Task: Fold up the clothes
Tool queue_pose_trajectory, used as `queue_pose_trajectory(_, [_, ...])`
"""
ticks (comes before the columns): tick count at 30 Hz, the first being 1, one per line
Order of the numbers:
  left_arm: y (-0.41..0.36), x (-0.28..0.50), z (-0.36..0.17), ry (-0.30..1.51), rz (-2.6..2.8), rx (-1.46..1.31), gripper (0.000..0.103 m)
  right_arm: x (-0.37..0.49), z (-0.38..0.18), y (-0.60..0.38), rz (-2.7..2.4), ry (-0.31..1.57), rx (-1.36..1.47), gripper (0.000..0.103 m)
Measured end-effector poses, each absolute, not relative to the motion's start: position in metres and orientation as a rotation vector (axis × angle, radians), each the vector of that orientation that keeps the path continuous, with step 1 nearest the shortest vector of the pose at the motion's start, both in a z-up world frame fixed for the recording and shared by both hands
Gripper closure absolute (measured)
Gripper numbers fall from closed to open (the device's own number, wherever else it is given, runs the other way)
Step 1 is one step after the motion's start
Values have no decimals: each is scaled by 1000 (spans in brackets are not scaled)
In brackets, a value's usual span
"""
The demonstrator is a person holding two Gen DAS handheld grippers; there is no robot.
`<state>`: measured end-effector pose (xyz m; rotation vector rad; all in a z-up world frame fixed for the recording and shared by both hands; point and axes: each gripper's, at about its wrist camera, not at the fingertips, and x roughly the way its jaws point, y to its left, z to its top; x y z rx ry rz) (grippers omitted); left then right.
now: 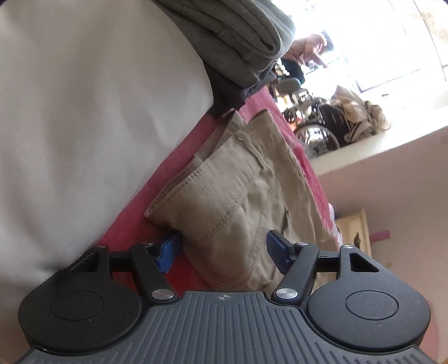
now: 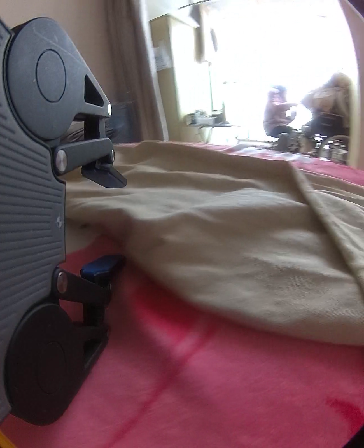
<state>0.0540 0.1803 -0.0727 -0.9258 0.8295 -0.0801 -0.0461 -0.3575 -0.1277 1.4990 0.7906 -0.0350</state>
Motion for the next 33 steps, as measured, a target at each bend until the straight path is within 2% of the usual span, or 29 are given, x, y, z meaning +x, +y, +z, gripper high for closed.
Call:
queue_pose_trajectory(1, [178,53,-72,820,-64,-908,52,-42,-130,-359,-43,777,1505,58])
queue_pose_trajectory(2, [176,54,-72,815,-51,-892,54,-39,-133,-360,-52,763,1511,61])
queue_pose_trajectory(4, [174,55,-71,812,-25,-879,62,-31,-137,-360,-70,745,1510,75])
queue_pose_trajectory(5, [172,56,-70,812,-10,-871,66,-28,-138,-359,-79,738,1499,78])
queue_pose_trajectory(6, [170,56,-67,813,8,-856,70,-25,-138,-357,-92,737,1474,87])
queue_pose_trajectory(7, [167,55,-62,808,23,-832,77,-21,-135,-353,-105,735,1436,92])
queue_pose_trajectory(8, [166,53,-56,799,29,-818,82,-19,-130,-350,-113,730,1386,93])
queue_pose_trajectory(11, [168,42,-36,757,15,-832,86,-18,-113,-342,-125,707,1295,96])
queue_pose_trajectory(15, [174,12,-8,732,-45,-797,87,-29,-86,-340,-114,664,1254,97])
queue_pose_trajectory(21, [197,-52,13,793,-105,-735,88,-79,-59,-334,-79,682,1297,98])
queue_pose_trajectory(27, [223,-97,-11,965,-75,-771,89,-148,-62,-315,-101,833,1337,99])
queue_pose_trajectory(30, [237,-93,-44,1052,-74,-854,78,-157,-77,-322,-134,924,1350,95])
queue_pose_trajectory(32, [239,-86,-55,1117,-73,-782,61,-147,-75,-327,-123,1001,1270,84])
queue_pose_trajectory(33, [240,-87,-51,1122,-88,-738,59,-143,-73,-330,-117,1038,1229,80])
